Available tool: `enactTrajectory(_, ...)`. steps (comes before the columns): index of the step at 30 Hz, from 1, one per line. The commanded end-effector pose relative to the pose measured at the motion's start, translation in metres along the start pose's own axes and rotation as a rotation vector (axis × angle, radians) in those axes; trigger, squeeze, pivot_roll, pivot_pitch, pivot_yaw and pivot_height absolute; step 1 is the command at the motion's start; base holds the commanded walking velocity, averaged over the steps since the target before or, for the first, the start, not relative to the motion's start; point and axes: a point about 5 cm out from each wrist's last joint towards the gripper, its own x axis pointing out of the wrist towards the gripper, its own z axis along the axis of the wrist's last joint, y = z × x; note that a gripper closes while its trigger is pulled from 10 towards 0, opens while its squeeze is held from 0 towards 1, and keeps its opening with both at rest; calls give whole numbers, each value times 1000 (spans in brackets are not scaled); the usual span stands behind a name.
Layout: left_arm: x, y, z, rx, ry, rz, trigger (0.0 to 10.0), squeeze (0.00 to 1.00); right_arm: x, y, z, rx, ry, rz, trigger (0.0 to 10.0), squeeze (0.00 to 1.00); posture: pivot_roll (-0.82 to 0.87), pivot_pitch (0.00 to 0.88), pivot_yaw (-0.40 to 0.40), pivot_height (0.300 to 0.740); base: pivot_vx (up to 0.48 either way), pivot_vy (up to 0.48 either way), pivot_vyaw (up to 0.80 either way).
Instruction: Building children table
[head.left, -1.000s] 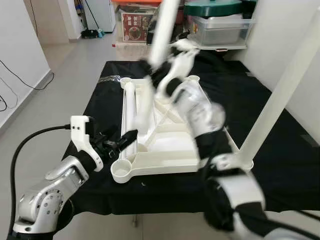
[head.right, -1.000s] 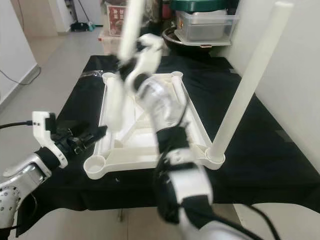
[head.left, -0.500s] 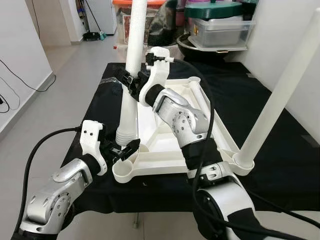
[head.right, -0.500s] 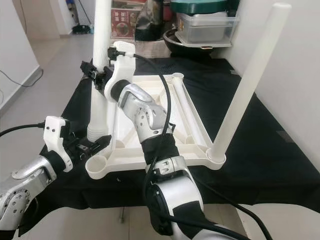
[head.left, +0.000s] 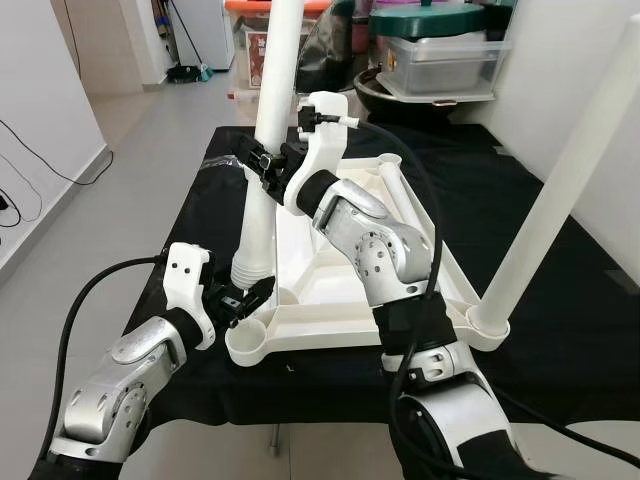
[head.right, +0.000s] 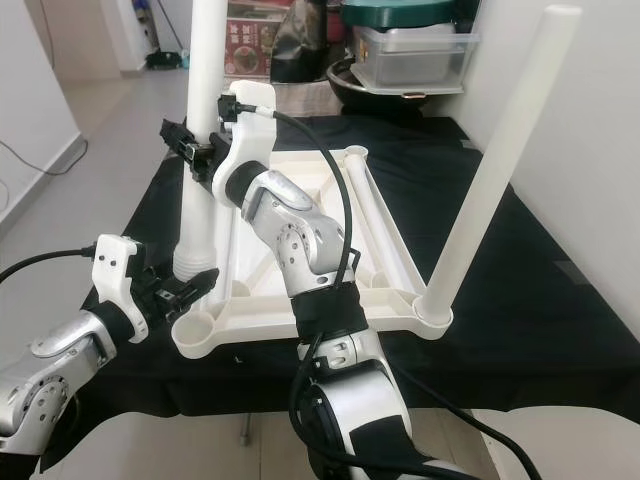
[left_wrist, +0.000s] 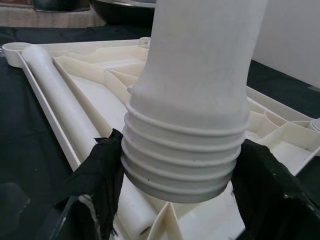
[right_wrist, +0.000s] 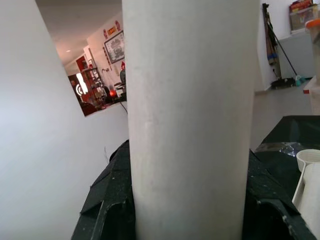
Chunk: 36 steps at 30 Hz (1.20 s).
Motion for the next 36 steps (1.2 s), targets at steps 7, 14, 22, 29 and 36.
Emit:
enactTrajectory(7, 10, -5, 0, 40, 4, -28, 10000, 0, -3, 23, -28, 84, 67, 72, 0, 0, 47, 0, 26, 740, 0, 0, 0)
enactTrajectory(14, 18, -7, 3, 200, 19, -27, 10000, 0, -7, 25, -40, 85, 104, 65, 0, 0, 29, 0, 48, 740, 0, 0, 0)
enactTrajectory(22, 23, -2, 3, 220, 25, 0, 10000, 0, -8, 25, -41, 79, 106, 53, 0, 0, 20, 0, 59, 740, 0, 0, 0)
enactTrajectory(29, 22, -5, -11, 186, 87, -35, 10000, 0, -8, 23, -35, 76, 91, 43, 0, 0, 21, 0, 59, 740, 0, 0, 0)
enactTrajectory(36, 20, -8, -22, 151, 136, -56, 10000, 0, -5, 25, -28, 81, 66, 41, 0, 0, 22, 0, 58, 740, 0, 0, 0)
